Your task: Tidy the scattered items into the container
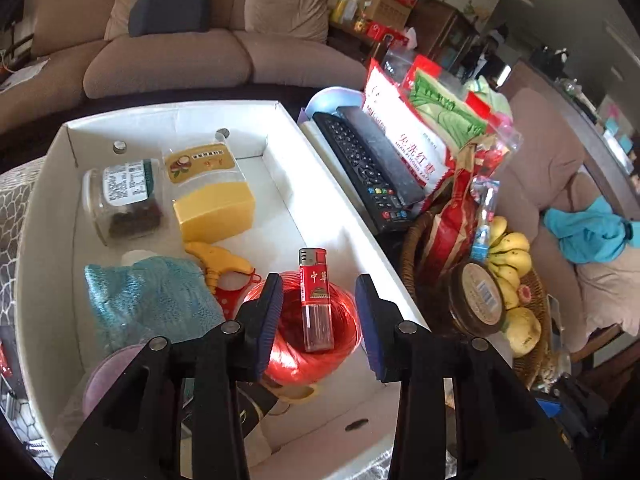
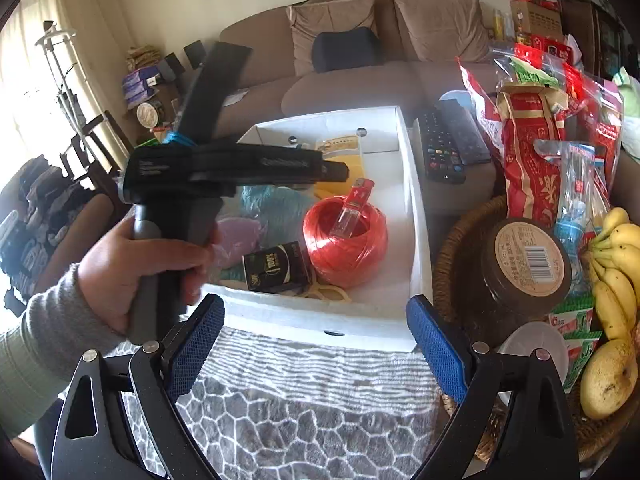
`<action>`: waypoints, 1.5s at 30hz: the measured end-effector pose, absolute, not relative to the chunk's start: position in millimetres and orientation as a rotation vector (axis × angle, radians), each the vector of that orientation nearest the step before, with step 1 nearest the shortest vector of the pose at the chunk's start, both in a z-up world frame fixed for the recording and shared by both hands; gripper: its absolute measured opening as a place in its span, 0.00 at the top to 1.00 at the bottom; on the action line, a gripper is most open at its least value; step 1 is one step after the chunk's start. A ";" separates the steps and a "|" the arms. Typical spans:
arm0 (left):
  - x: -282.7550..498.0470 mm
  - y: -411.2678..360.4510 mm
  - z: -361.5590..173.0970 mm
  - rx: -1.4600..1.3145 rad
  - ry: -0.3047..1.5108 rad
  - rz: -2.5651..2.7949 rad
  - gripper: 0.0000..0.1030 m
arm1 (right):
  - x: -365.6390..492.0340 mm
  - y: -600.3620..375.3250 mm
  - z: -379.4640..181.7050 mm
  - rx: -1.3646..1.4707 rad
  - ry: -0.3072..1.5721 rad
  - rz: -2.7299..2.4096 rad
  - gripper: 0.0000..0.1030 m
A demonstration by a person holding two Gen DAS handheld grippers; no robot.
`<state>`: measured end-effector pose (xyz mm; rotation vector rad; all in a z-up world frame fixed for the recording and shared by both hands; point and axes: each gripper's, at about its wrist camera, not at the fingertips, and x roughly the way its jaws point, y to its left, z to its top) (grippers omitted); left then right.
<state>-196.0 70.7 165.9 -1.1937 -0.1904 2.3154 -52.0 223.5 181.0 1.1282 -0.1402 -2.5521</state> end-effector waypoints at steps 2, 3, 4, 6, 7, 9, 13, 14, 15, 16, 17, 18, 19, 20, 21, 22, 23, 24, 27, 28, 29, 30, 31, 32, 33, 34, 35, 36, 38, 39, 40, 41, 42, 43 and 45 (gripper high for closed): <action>-174.7 45.6 178.3 -1.179 -0.176 2.329 0.37 | -47.9 218.4 182.4 1.128 -0.130 -2.549 0.08; -161.8 30.1 182.3 -1.171 -0.168 2.345 0.35 | -45.3 214.7 183.3 1.129 -0.123 -2.546 0.08; -148.0 13.1 184.3 -1.170 -0.164 2.362 0.34 | -42.3 210.3 184.2 1.126 -0.117 -2.540 0.08; -119.7 -25.0 182.4 -1.183 -0.169 2.401 0.31 | -35.8 199.7 186.3 1.118 -0.111 -2.526 0.08; -105.7 -45.0 179.1 -1.198 -0.180 2.419 0.27 | -32.6 193.3 187.0 1.114 -0.109 -2.515 0.08; -78.5 -85.6 167.7 -1.246 -0.195 2.463 0.27 | -25.4 177.9 188.1 1.109 -0.100 -2.495 0.08; -31.0 -163.9 133.0 -1.380 -0.252 2.543 0.27 | -10.8 138.2 189.4 1.104 -0.065 -2.442 0.08; -20.7 -184.6 123.6 -1.412 -0.299 2.557 0.27 | -7.1 127.2 189.3 1.104 -0.057 -2.426 0.08; -11.3 -205.1 114.3 -1.442 -0.346 2.572 0.27 | -3.3 116.2 188.8 1.106 -0.047 -2.411 0.08; -3.3 -224.9 105.5 -1.473 -0.390 2.589 0.27 | 0.5 105.5 188.1 1.108 -0.038 -2.398 0.08; 4.8 -242.7 97.4 -1.496 -0.430 2.607 0.27 | 4.2 95.2 187.0 1.112 -0.028 -2.385 0.08; 12.4 -259.2 89.0 -1.513 -0.471 2.622 0.27 | 7.9 85.5 185.8 1.115 -0.020 -2.373 0.08; 17.5 -274.1 82.4 -1.529 -0.518 2.627 0.27 | 11.7 76.6 184.6 1.117 -0.014 -2.363 0.08; 22.0 -286.0 76.6 -1.536 -0.558 2.628 0.27 | 14.7 69.0 183.1 1.118 -0.008 -2.354 0.08; 24.2 -295.5 72.7 -1.536 -0.588 2.633 0.27 | 16.7 62.6 181.4 1.121 -0.004 -2.347 0.08; 25.2 -301.7 69.8 -1.533 -0.601 2.640 0.27 | 17.9 57.6 179.7 1.128 -0.003 -2.340 0.08; 25.4 -305.8 67.4 -1.528 -0.609 2.645 0.27 | 18.7 54.1 178.1 1.133 -0.009 -2.337 0.08; 24.8 -308.5 65.8 -1.519 -0.619 2.645 0.27 | 19.0 52.0 177.0 1.137 -0.019 -2.336 0.09; 14.1 -307.6 64.8 -1.480 -0.642 2.631 0.27 | 12.6 53.2 175.7 1.165 -0.062 -2.329 0.17; 9.1 -304.8 65.5 -1.462 -0.642 2.624 0.27 | 8.1 56.8 176.7 1.171 -0.078 -2.332 0.18; 2.9 -300.4 66.9 -1.441 -0.639 2.615 0.27 | 1.5 62.7 178.9 1.175 -0.099 -2.340 0.18; -2.6 -295.9 67.7 -1.419 -0.633 2.607 0.27 | -7.1 70.8 182.2 1.180 -0.125 -2.353 0.18; -8.1 -290.5 68.4 -1.399 -0.627 2.595 0.27 | -17.4 80.2 186.1 1.188 -0.153 -2.371 0.20; -14.0 -284.5 69.6 -1.381 -0.621 2.582 0.27 | -29.7 90.8 190.0 1.196 -0.181 -2.391 0.22; -18.9 -278.3 71.6 -1.359 -0.615 2.574 0.27 | -43.7 102.4 194.3 1.201 -0.209 -2.410 0.23; -23.4 -271.5 75.2 -1.337 -0.607 2.569 0.27 | -58.7 114.1 198.7 1.203 -0.237 -2.426 0.23; -27.7 -263.8 80.2 -1.313 -0.593 2.563 0.27 | -74.8 125.6 202.4 1.208 -0.262 -2.442 0.25; -31.7 -254.8 87.6 -1.285 -0.575 2.555 0.27 | -91.7 136.8 205.2 1.217 -0.283 -2.462 0.27; -40.6 -232.2 107.0 -1.219 -0.532 2.521 0.28 | -126.6 156.2 207.1 1.244 -0.299 -2.514 0.32; -47.3 -218.8 117.3 -1.197 -0.506 2.495 0.28 | -143.3 164.4 206.0 1.260 -0.298 -2.539 0.33; -55.1 -204.8 126.8 -1.185 -0.480 2.472 0.27 | -159.5 170.8 203.0 1.284 -0.297 -2.553 0.34; -63.9 -191.1 135.5 -1.181 -0.460 2.451 0.27 | -174.3 176.1 198.6 1.313 -0.299 -2.561 0.34; -74.1 -177.8 142.8 -1.182 -0.449 2.428 0.27 | -186.9 180.7 193.9 1.339 -0.297 -2.574 0.34; -84.0 -165.2 148.9 -1.182 -0.440 2.413 0.27 | -198.1 184.3 188.9 1.362 -0.292 -2.587 0.34; -103.4 -141.3 160.7 -1.170 -0.392 2.416 0.27 | -217.5 190.2 177.2 1.416 -0.271 -2.604 0.34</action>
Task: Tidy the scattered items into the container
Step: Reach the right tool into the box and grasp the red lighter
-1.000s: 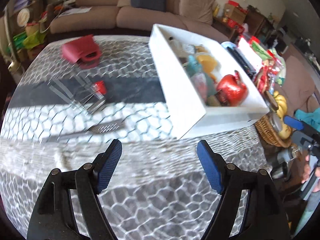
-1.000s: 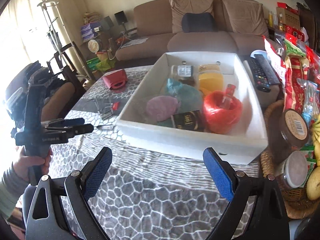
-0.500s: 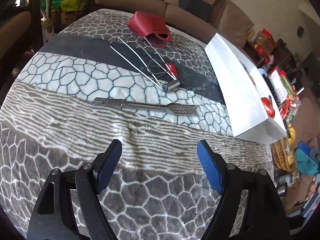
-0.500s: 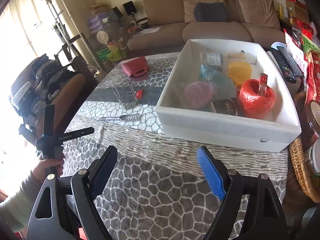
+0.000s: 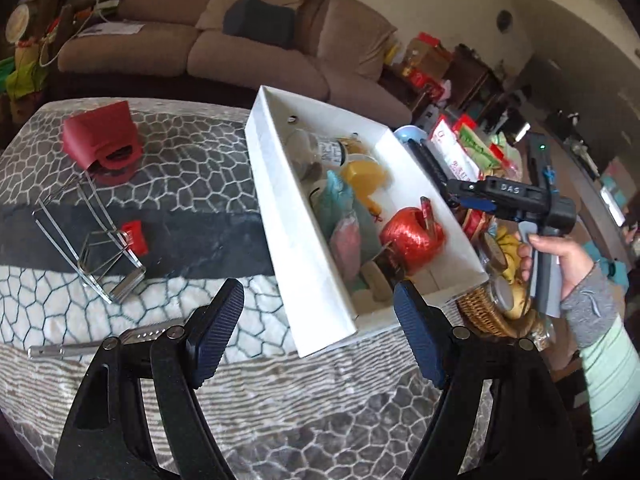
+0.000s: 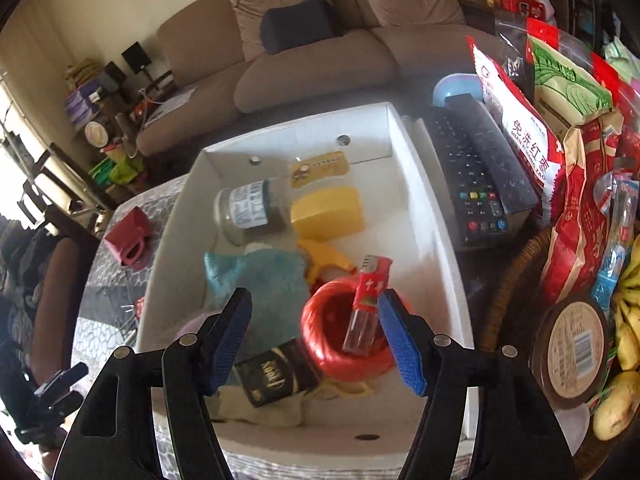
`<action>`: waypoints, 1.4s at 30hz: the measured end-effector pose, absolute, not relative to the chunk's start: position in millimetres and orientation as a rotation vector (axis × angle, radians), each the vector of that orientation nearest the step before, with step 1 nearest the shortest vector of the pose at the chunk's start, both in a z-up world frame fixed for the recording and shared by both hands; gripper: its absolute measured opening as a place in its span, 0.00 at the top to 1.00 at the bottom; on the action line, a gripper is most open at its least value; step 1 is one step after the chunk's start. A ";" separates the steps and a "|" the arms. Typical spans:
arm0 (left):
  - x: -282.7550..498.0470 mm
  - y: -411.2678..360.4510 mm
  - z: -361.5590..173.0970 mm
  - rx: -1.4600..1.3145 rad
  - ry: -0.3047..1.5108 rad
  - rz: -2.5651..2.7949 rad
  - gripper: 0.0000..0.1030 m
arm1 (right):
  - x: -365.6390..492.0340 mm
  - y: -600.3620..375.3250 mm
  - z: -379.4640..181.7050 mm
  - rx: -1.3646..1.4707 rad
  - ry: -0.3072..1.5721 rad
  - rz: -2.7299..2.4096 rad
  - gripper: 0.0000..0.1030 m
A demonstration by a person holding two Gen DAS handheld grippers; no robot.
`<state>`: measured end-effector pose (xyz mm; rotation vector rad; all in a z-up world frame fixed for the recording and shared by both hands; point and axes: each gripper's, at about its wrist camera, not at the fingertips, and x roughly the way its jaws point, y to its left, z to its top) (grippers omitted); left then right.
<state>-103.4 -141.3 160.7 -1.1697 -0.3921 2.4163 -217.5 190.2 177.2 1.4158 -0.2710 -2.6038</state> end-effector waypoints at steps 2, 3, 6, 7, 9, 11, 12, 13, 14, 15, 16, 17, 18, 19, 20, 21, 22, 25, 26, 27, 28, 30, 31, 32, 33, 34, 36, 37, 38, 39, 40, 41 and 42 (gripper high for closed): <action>-121.3 -118.7 168.6 -1.162 -0.341 2.420 0.27 | -231.8 194.0 165.5 1.460 -0.233 -2.622 0.34; -129.9 -108.4 171.1 -1.162 -0.326 2.416 0.27 | -237.4 195.6 159.8 1.476 -0.225 -2.623 0.34; -150.8 -80.6 173.3 -1.171 -0.264 2.435 0.27 | -247.3 198.1 147.8 1.497 -0.210 -2.618 0.40; -156.5 -72.5 172.8 -1.177 -0.248 2.440 0.27 | -249.6 198.4 143.9 1.503 -0.206 -2.615 0.40; -166.0 -57.8 170.3 -1.187 -0.206 2.459 0.27 | -254.7 198.5 135.8 1.524 -0.196 -2.604 0.40; -174.4 -46.9 167.2 -1.198 -0.190 2.471 0.27 | -259.2 199.1 129.6 1.542 -0.187 -2.604 0.40; -178.3 -42.6 164.8 -1.207 -0.191 2.468 0.27 | -261.4 199.4 127.3 1.548 -0.187 -2.604 0.40; -181.9 -38.2 162.1 -1.220 -0.191 2.466 0.27 | -263.5 200.4 125.1 1.552 -0.189 -2.605 0.41; -184.0 -35.1 158.4 -1.229 -0.191 2.462 0.27 | -265.6 201.7 123.4 1.555 -0.199 -2.603 0.46; -185.4 -32.4 154.7 -1.239 -0.191 2.457 0.27 | -267.5 202.8 121.5 1.558 -0.218 -2.593 0.51; -186.4 -29.5 151.5 -1.249 -0.189 2.453 0.27 | -269.1 204.3 119.1 1.567 -0.242 -2.578 0.67; -186.2 -27.0 149.3 -1.255 -0.184 2.447 0.27 | -270.3 205.6 117.0 1.575 -0.264 -2.564 0.76; -185.7 -25.2 147.3 -1.260 -0.179 2.444 0.27 | -270.2 206.7 116.5 1.571 -0.285 -2.557 0.77; -184.8 -23.6 145.8 -1.263 -0.175 2.442 0.27 | -268.5 208.1 118.1 1.555 -0.302 -2.557 0.77; -184.1 -21.9 144.6 -1.268 -0.173 2.439 0.27 | -265.8 208.6 120.9 1.533 -0.312 -2.561 0.77; -183.1 -20.9 143.7 -1.272 -0.172 2.438 0.27 | -262.4 208.8 124.5 1.510 -0.321 -2.565 0.77; -182.0 -19.8 142.9 -1.275 -0.170 2.438 0.27 | -258.1 209.0 128.4 1.485 -0.332 -2.567 0.77; -180.6 -15.4 140.7 -1.293 -0.160 2.440 0.27 | -242.8 205.4 140.4 1.402 -0.318 -2.583 0.78; -180.3 -14.3 140.6 -1.297 -0.158 2.441 0.27 | -236.9 202.4 143.2 1.381 -0.284 -2.597 0.78; -179.3 -13.1 140.5 -1.300 -0.155 2.443 0.27 | -231.6 198.4 144.3 1.371 -0.241 -2.606 0.78; -178.2 -11.9 140.9 -1.304 -0.155 2.443 0.27 | -226.8 194.3 143.4 1.375 -0.193 -2.609 0.78; -174.7 -9.5 141.9 -1.306 -0.149 2.443 0.27 | -218.8 187.1 138.1 1.392 -0.114 -2.612 0.77; -173.0 -7.8 142.8 -1.309 -0.142 2.442 0.27 | -214.3 185.4 137.1 1.383 -0.092 -2.627 0.77; -172.0 -6.3 144.0 -1.310 -0.135 2.441 0.27 | -210.0 185.0 137.5 1.368 -0.082 -2.646 0.77; -169.7 -5.5 145.5 -1.310 -0.129 2.442 0.27 | -207.4 185.2 137.3 1.361 -0.083 -2.653 0.77; -167.7 -4.7 147.1 -1.309 -0.123 2.443 0.27 | -206.5 185.1 136.2 1.375 -0.089 -2.643 0.75; -163.7 -2.8 150.4 -1.313 -0.106 2.445 0.27 | -205.5 185.0 132.9 1.427 -0.104 -2.604 0.55; -161.9 -2.2 152.5 -1.315 -0.095 2.450 0.27 | -203.0 185.6 134.5 1.424 -0.102 -2.614 0.40; -160.0 -1.8 155.0 -1.315 -0.086 2.456 0.27 | -199.5 186.8 138.8 1.404 -0.093 -2.646 0.38; -157.7 -1.8 157.7 -1.313 -0.078 2.461 0.27 | -195.7 188.6 144.0 1.382 -0.093 -2.673 0.38; -155.2 -1.8 160.4 -1.313 -0.071 2.463 0.27 | -192.2 190.8 148.9 1.364 -0.112 -2.681 0.37; -152.5 -1.9 163.4 -1.313 -0.066 2.467 0.27 | -188.7 193.1 153.1 1.352 -0.142 -2.676 0.37; -149.4 -2.3 165.7 -1.314 -0.058 2.471 0.27 | -184.9 195.2 157.0 1.347 -0.168 -2.673 0.37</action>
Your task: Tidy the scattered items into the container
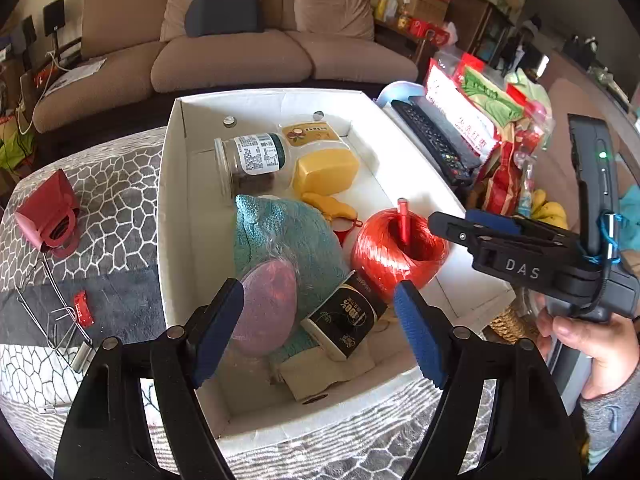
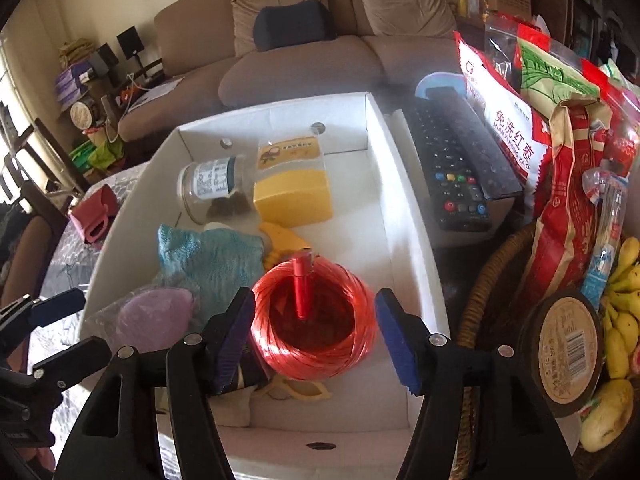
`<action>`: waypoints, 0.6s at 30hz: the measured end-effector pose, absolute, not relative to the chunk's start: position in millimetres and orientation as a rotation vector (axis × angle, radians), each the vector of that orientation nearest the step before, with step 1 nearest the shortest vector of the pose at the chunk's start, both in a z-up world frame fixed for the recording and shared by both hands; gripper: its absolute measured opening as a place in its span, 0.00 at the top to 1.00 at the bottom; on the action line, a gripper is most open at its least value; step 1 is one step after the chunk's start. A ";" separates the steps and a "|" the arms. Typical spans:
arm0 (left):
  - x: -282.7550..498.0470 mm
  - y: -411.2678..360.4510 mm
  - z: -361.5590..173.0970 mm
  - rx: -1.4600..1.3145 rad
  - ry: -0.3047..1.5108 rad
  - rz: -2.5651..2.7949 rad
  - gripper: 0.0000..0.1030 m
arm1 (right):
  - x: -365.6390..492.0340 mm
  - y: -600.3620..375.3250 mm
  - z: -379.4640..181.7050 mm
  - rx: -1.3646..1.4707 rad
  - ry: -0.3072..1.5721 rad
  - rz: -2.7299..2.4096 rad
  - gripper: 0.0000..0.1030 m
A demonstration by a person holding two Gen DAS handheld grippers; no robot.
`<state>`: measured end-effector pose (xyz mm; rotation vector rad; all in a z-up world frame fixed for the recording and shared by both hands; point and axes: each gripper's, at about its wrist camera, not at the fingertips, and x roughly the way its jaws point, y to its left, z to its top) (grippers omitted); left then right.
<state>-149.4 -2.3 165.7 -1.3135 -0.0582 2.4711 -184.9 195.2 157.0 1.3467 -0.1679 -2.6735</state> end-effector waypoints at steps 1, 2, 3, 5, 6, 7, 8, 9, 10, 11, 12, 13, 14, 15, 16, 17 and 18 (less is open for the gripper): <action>-145.7 -3.0 168.4 -1.313 -0.048 2.478 0.27 | -180.9 196.9 160.6 1.346 -0.186 -2.672 0.37; -141.3 -3.8 171.5 -1.311 -0.033 2.488 0.27 | -176.3 197.9 164.1 1.344 -0.197 -2.669 0.37; -137.1 -4.6 174.7 -1.307 -0.016 2.497 0.27 | -170.9 198.2 167.6 1.338 -0.205 -2.666 0.37; -127.2 -7.6 181.5 -1.300 0.014 2.514 0.27 | -159.0 195.5 173.7 1.324 -0.203 -2.654 0.35; -122.2 -9.9 184.8 -1.298 0.025 2.523 0.27 | -152.6 192.8 176.1 1.319 -0.196 -2.648 0.34; -116.8 -12.8 188.0 -1.294 0.036 2.534 0.26 | -146.0 189.4 178.1 1.315 -0.186 -2.640 0.32; -111.3 -15.3 191.3 -1.290 0.045 2.543 0.23 | -138.9 185.9 180.1 1.312 -0.175 -2.634 0.31; -105.7 -18.5 194.5 -1.286 0.051 2.551 0.21 | -132.0 181.9 181.7 1.310 -0.164 -2.630 0.31; -99.6 -22.2 197.5 -1.282 0.056 2.557 0.16 | -125.7 177.2 183.2 1.311 -0.152 -2.623 0.31; -93.4 -26.3 200.7 -1.278 0.061 2.566 0.12 | -119.3 172.0 184.6 1.312 -0.140 -2.616 0.31; -87.3 -30.6 203.8 -1.276 0.068 2.576 0.11 | -112.8 166.4 186.2 1.308 -0.128 -2.611 0.31; -81.4 -35.7 207.2 -1.274 0.074 2.586 0.09 | -105.9 160.3 188.0 1.301 -0.112 -2.607 0.31; -75.2 -41.4 210.9 -1.271 0.078 2.600 0.06 | -98.9 153.6 190.0 1.292 -0.092 -2.606 0.28; -69.1 -47.4 214.6 -1.266 0.076 2.612 0.04 | -91.6 146.7 192.4 1.280 -0.073 -2.608 0.24; -62.5 -54.6 218.3 -1.258 0.064 2.626 0.00 | -84.0 140.2 195.0 1.261 -0.064 -2.610 0.15; -56.1 -62.1 221.4 -1.253 0.052 2.639 0.00 | -76.4 133.4 198.0 1.235 -0.063 -2.609 0.06; -50.2 -69.7 223.4 -1.256 0.045 2.652 0.00 | -68.4 126.5 200.8 1.210 -0.061 -2.611 0.00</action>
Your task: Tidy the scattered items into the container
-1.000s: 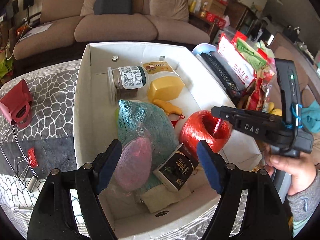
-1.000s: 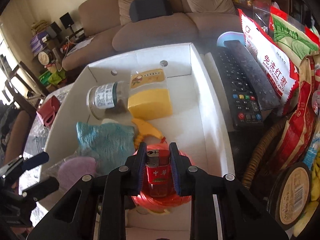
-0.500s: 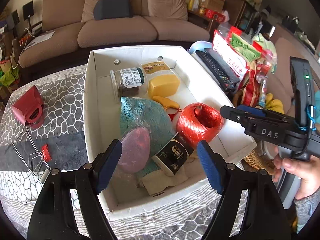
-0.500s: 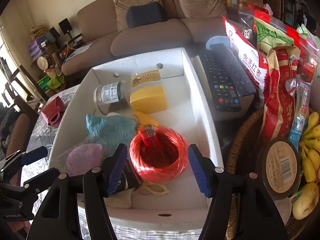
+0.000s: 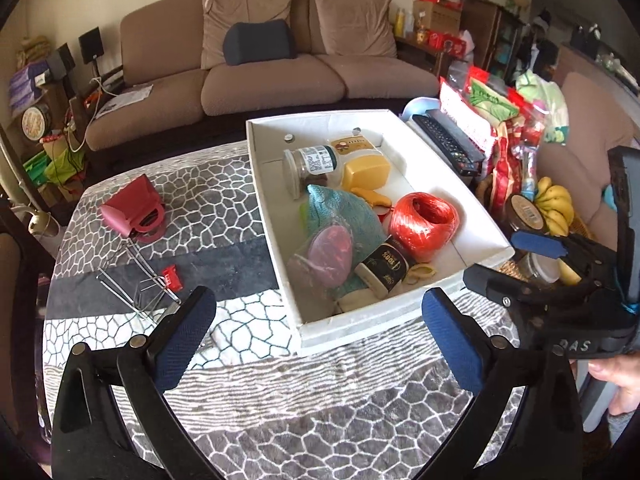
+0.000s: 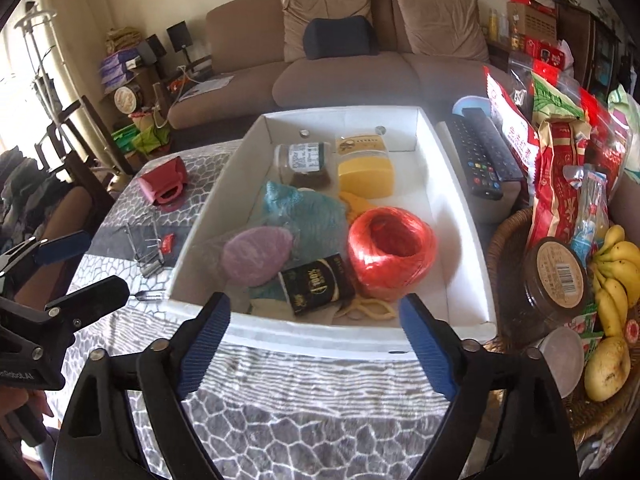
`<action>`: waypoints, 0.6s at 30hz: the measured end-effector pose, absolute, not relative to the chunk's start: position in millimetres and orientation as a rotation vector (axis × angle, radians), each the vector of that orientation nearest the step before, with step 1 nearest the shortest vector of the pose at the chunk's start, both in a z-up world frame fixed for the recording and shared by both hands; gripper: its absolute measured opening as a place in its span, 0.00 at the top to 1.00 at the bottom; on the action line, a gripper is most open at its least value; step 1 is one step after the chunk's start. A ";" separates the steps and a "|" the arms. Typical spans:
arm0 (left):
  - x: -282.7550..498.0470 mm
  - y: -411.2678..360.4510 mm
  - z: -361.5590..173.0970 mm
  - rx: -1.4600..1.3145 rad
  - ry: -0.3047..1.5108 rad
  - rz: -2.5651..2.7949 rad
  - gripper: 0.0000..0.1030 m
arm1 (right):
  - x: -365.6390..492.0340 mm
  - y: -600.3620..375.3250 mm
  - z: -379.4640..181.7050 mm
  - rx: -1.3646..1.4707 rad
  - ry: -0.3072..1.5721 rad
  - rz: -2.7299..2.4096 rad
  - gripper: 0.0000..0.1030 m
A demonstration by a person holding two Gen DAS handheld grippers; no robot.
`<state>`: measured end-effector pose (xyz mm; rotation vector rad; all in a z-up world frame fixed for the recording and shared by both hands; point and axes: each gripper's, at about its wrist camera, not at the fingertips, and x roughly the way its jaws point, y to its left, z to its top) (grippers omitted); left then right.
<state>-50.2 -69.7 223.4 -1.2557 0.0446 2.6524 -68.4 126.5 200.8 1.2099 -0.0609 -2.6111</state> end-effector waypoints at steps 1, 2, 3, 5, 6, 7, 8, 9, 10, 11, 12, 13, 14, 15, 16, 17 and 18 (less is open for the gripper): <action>-44.5 -77.0 224.2 -1.262 0.041 2.661 0.00 | -61.2 119.2 202.9 1.202 -0.051 -2.616 0.00; -39.2 -84.4 224.1 -1.267 0.037 2.665 0.00 | -55.3 111.2 204.2 1.210 -0.037 -2.618 0.00; -33.7 -93.3 223.1 -1.272 0.029 2.671 0.00 | -49.8 103.4 205.1 1.211 -0.032 -2.611 0.00; -22.1 -116.1 219.5 -1.280 -0.011 2.686 0.00 | -38.8 87.3 206.3 1.192 -0.047 -2.580 0.00; -16.2 -131.5 215.5 -1.286 -0.047 2.693 0.00 | -33.4 78.3 206.3 1.190 -0.051 -2.561 0.00; -10.5 -149.5 209.6 -1.296 -0.088 2.705 0.00 | -27.4 68.7 205.8 1.188 -0.050 -2.540 0.00; -4.4 -169.6 200.8 -1.313 -0.133 2.712 0.00 | -20.8 58.5 205.0 1.182 -0.045 -2.525 0.00; 0.0 -190.8 189.5 -1.335 -0.181 2.706 0.00 | -13.8 47.3 203.9 1.174 -0.033 -2.509 0.00; 3.3 -213.2 175.6 -1.373 -0.225 2.697 0.00 | -6.6 35.6 202.0 1.168 -0.013 -2.492 0.00; 8.3 -235.3 159.7 -1.429 -0.251 2.714 0.00 | 0.7 23.7 199.1 1.161 0.013 -2.477 0.00; 12.8 -258.3 144.7 -1.487 -0.273 2.744 0.00 | 7.7 12.6 195.1 1.151 0.037 -2.463 0.00; 18.2 -280.7 131.4 -1.527 -0.321 2.764 0.00 | 14.4 1.8 190.2 1.136 0.056 -2.449 0.00; 23.6 -301.6 119.2 -1.557 -0.386 2.775 0.00 | 20.8 -9.1 184.3 1.120 0.068 -2.434 0.00; 27.7 -319.6 108.8 -1.584 -0.446 2.786 0.00 | 26.1 -19.7 177.0 1.108 0.079 -2.416 0.00; 30.9 -333.9 100.6 -1.602 -0.486 2.797 0.00 | 30.0 -30.6 168.7 1.105 0.090 -2.394 0.00; 32.7 -344.4 94.5 -1.607 -0.507 2.807 0.00 | 32.7 -42.2 159.8 1.107 0.099 -2.369 0.00; 34.1 -351.4 90.2 -1.601 -0.517 2.818 0.00 | 33.8 -53.2 150.5 1.110 0.107 -2.343 0.00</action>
